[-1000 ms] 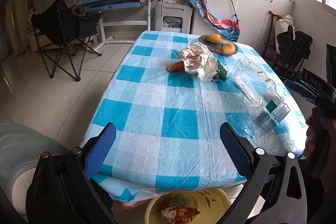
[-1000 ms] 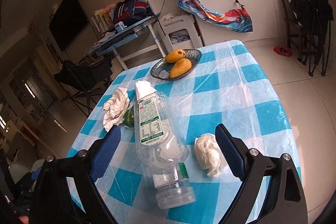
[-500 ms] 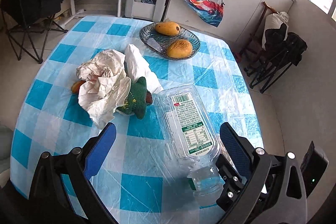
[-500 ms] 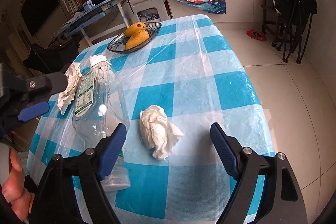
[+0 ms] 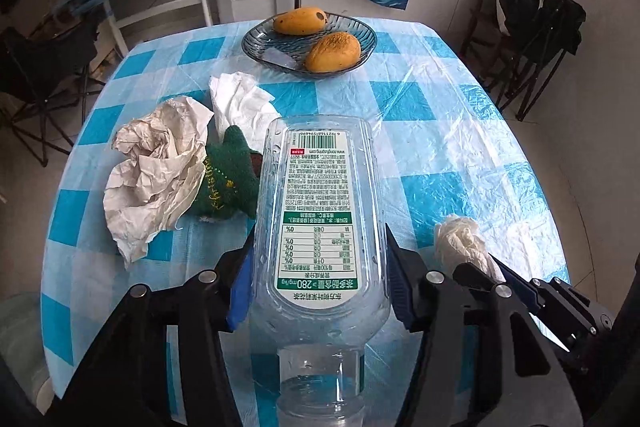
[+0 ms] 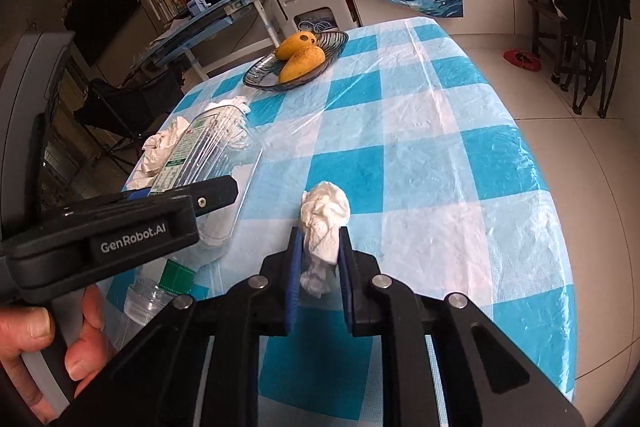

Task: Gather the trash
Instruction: 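Grasp the crumpled white tissue with the right tool while the left tool grasps the clear bottle, then carry the tissue and the bottle with both tools over the yellow bucket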

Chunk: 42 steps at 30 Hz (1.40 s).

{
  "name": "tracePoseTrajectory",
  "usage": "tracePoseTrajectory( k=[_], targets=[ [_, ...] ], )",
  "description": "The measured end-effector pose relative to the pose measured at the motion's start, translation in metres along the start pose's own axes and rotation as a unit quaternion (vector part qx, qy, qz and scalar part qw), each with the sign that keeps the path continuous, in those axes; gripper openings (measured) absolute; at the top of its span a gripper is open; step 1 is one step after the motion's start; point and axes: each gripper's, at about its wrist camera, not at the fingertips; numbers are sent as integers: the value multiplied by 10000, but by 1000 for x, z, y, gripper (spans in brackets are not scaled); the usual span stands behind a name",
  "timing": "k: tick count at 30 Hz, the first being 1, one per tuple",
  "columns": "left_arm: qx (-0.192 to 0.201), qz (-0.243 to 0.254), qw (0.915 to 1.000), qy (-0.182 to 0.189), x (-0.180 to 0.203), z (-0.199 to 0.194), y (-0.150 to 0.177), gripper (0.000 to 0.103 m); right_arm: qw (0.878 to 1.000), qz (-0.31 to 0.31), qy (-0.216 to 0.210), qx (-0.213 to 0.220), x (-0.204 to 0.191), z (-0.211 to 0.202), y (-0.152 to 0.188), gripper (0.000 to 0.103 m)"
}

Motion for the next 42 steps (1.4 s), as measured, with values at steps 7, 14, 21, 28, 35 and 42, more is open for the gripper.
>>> tracePoseTrajectory(
  k=[7,14,21,28,35,42],
  targets=[
    [545,43,9980,322,-17,-56,27,53,9951,483,-762,411,5,-17,-4,18],
    [784,-143,9961,379,-49,-105,67,53,9896,-240,-1179,794,-37,-47,7,18],
    [967,-235,9948,196,-81,-144,108,53,9874,-546,-1354,603,-72,-62,51,18],
    [1067,-383,9935,38,-113,-170,150,53,9855,-841,-1466,177,-104,-66,95,18],
    [865,-641,9941,105,-137,-169,190,54,9789,-1401,-1353,-623,-140,-48,136,18],
    [378,-857,9950,354,-144,-141,222,54,9760,-1645,-755,-1214,-147,-26,161,35]
  ],
)
Point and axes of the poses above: each gripper's, at about its wrist camera, not at the fingertips, and z roughly the way its jaws point, x to its right, y to its underside, and after that the axes turned 3 degrees about -z, right-handed
